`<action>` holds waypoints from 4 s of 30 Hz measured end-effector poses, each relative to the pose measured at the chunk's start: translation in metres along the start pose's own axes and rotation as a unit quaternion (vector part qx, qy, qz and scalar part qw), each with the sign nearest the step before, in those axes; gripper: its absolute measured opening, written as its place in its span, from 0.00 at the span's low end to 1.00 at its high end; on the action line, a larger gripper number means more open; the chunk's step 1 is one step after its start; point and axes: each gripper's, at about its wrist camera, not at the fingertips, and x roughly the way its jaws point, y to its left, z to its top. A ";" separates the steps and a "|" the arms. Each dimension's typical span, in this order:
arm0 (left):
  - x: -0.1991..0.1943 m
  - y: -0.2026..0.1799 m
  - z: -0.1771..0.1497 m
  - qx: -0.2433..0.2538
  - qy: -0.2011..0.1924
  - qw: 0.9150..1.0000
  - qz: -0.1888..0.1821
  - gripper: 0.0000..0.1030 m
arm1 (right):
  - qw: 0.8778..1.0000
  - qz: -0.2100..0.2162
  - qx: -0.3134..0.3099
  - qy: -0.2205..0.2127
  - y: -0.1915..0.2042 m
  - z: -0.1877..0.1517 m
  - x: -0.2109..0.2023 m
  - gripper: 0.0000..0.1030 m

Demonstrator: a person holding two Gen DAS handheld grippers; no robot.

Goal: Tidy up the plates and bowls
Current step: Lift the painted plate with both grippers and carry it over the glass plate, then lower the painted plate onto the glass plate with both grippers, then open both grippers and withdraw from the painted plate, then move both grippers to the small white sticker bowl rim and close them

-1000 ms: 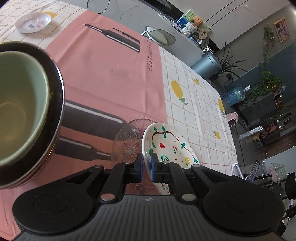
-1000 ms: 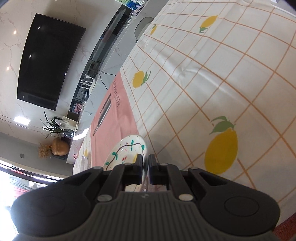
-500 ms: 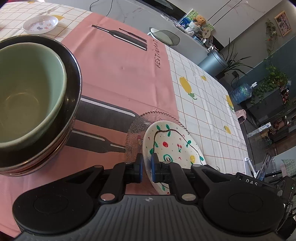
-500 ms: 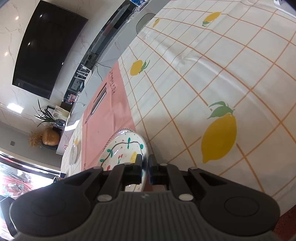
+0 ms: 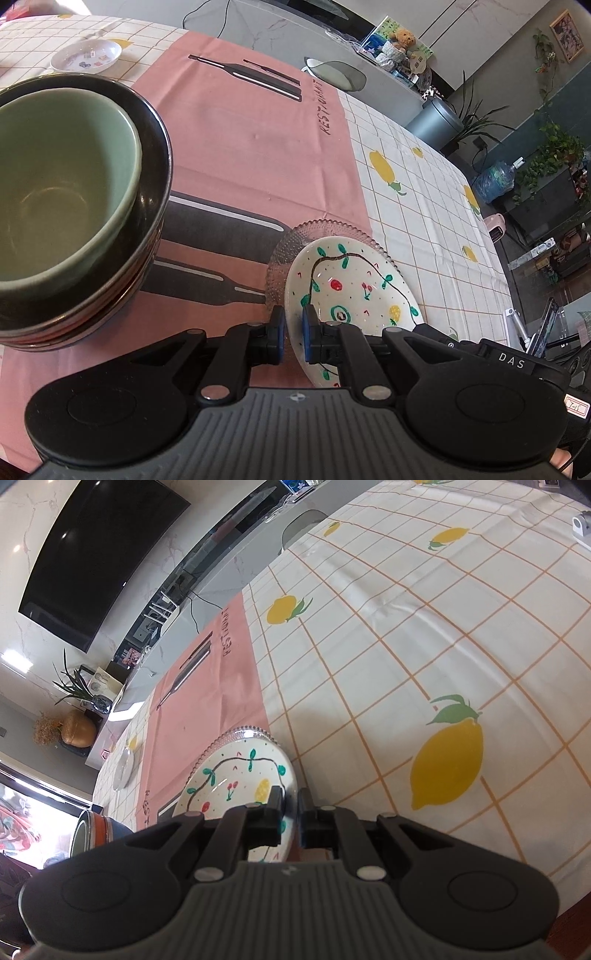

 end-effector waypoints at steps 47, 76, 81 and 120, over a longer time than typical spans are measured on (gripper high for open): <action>-0.004 -0.006 -0.016 0.039 -0.037 0.998 0.031 0.05 | 0.988 -0.087 -0.129 -0.023 0.043 -0.020 0.002 0.06; -0.039 -0.036 -0.006 0.098 -0.051 0.993 0.031 0.12 | 0.975 -0.077 -0.204 -0.048 0.084 -0.025 -0.014 0.48; -0.054 -0.039 0.008 0.110 -0.033 0.993 0.033 0.18 | 0.972 -0.063 -0.220 -0.042 0.105 -0.023 -0.015 0.51; -0.087 0.186 0.178 -0.065 -0.124 0.989 0.056 0.35 | 0.947 0.044 -0.275 0.158 0.310 0.035 0.186 0.48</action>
